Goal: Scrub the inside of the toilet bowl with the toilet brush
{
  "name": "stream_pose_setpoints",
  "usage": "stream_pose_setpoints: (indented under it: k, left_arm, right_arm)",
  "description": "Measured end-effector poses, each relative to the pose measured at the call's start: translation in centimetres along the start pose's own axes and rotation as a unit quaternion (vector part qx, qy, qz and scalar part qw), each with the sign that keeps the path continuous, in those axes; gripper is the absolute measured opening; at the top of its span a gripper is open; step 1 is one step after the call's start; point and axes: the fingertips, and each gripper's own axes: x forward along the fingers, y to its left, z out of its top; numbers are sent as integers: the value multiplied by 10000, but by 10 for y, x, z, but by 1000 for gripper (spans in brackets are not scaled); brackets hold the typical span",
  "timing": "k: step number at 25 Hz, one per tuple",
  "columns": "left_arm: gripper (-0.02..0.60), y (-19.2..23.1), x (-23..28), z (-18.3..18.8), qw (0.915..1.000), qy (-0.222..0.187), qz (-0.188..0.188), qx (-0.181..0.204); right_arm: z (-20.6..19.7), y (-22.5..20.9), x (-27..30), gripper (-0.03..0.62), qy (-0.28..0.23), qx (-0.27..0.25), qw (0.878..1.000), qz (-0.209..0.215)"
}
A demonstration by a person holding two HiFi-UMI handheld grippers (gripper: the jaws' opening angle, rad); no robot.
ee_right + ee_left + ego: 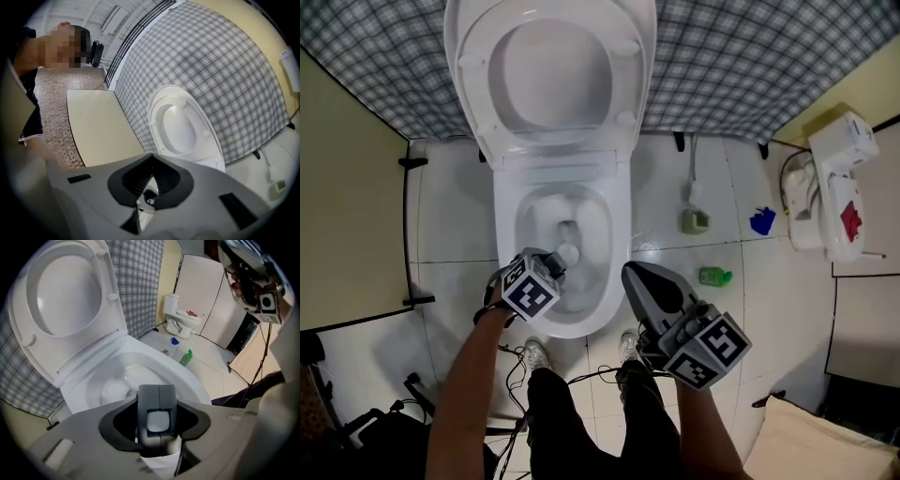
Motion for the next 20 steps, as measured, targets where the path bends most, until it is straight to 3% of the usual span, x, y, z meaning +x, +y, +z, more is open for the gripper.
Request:
stream_pose_setpoints:
  k: [8,12,16,20]
  left_arm:
    - [199,-31,-60,-31,9998,-4,-135,-134]
    - [195,-25,-84,-51,9995,188,123,-209]
    - [192,-7,-79,-61,9978,426,436,-261]
    - [192,-2,-53,-59,9971,497,424,-397]
  right_arm:
    - [11,36,8,0,-29,-63,9995,314]
    - [4,46,11,0,52,-66,9993,377]
    - [-5,43,13,0,93,0,9994,334]
    - [-15,33,12,0,164,78,9996,223]
